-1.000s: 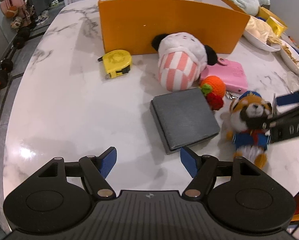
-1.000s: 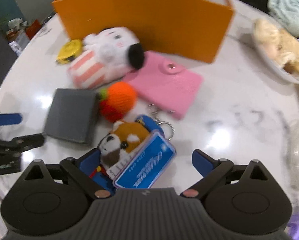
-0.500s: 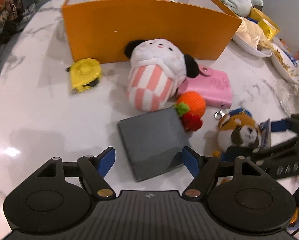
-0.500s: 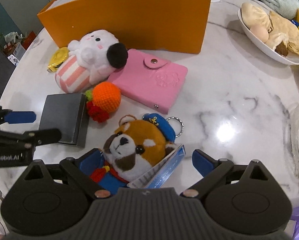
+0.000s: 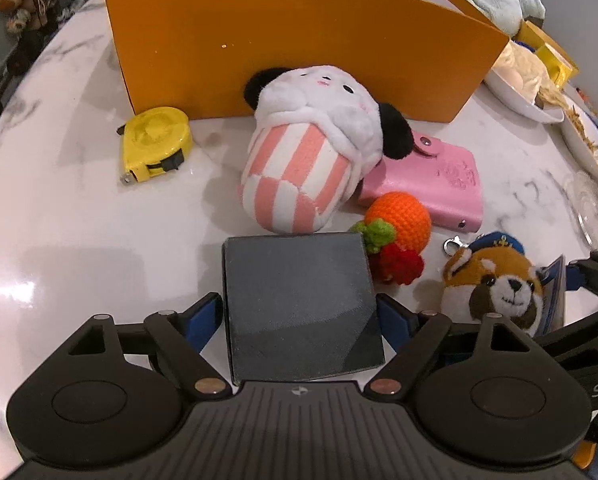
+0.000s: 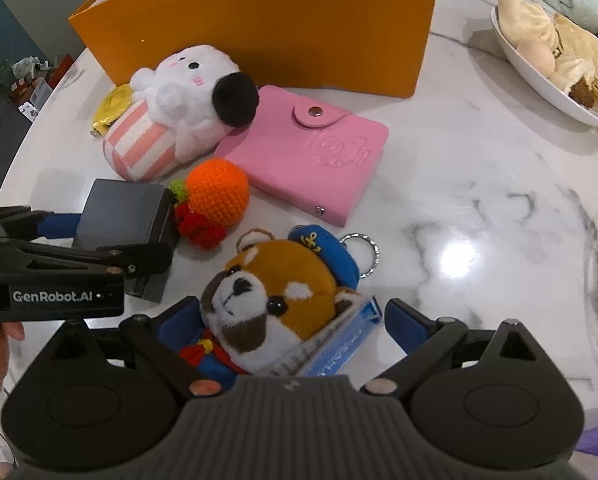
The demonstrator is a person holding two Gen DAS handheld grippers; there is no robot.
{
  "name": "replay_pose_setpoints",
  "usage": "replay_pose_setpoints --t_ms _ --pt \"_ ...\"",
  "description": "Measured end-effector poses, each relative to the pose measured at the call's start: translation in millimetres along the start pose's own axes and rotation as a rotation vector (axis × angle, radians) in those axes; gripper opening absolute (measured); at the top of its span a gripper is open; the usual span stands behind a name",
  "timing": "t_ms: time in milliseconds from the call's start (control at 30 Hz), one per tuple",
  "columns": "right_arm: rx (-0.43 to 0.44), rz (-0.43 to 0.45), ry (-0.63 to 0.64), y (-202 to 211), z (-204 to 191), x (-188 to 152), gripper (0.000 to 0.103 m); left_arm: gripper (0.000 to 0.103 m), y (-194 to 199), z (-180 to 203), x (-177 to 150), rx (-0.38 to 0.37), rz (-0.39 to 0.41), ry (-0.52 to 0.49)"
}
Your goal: Organize objects
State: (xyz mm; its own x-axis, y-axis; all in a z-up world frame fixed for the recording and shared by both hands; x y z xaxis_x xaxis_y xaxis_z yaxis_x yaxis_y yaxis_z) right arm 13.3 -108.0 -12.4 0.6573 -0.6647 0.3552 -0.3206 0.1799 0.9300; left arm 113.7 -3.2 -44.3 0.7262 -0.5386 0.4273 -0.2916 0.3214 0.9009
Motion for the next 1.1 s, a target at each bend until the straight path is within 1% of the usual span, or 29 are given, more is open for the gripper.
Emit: replay_pose_setpoints --t_ms 67,133,200,533,633,833,867,967,1100 --pt "0.007 -0.003 0.002 -2 -2 -3 0.099 0.097 0 -1 -2 0.030 -0.010 -0.024" --pt "0.017 -0.012 -0.001 -6 -2 -5 0.099 0.097 0 -1 -5 0.074 -0.028 -0.055" --pt "0.013 -0.017 0.016 -9 -5 -9 0.102 0.097 0 -1 -8 0.105 -0.046 -0.087" --pt "-0.058 0.009 0.176 -12 -24 -25 0.102 0.097 4 -11 -13 0.098 -0.087 -0.075" --pt "-0.061 0.007 0.176 -11 -24 -28 0.102 0.098 4 -10 -12 0.104 -0.096 -0.061" --pt "-0.065 -0.009 0.163 -10 -23 -33 0.102 0.103 0 -7 -10 0.111 -0.094 -0.060" --pt "-0.068 -0.004 0.163 -10 -24 -35 0.102 0.103 -2 -5 -5 0.109 -0.097 -0.061" --pt "-0.085 0.015 0.169 -9 -26 -42 0.102 0.103 -4 -3 -7 0.109 -0.100 -0.062" --pt "-0.081 0.053 0.151 -6 -24 -53 0.102 0.103 -3 -2 -13 0.109 -0.092 -0.065"
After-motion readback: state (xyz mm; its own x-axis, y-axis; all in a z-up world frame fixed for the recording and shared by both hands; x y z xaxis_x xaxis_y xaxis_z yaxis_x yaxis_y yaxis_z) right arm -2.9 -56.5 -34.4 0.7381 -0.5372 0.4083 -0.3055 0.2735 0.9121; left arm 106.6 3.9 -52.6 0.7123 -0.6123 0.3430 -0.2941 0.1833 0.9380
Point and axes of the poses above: each gripper's, at about its wrist camera, not at the fingertips, and y roughly against the way its jaws point, z to its right, x to its top, the point moved 1 cm from there along -y, roughly the way its jaws point, and after that the axes turned 13 degrees about -y, right-handed, at the moved point
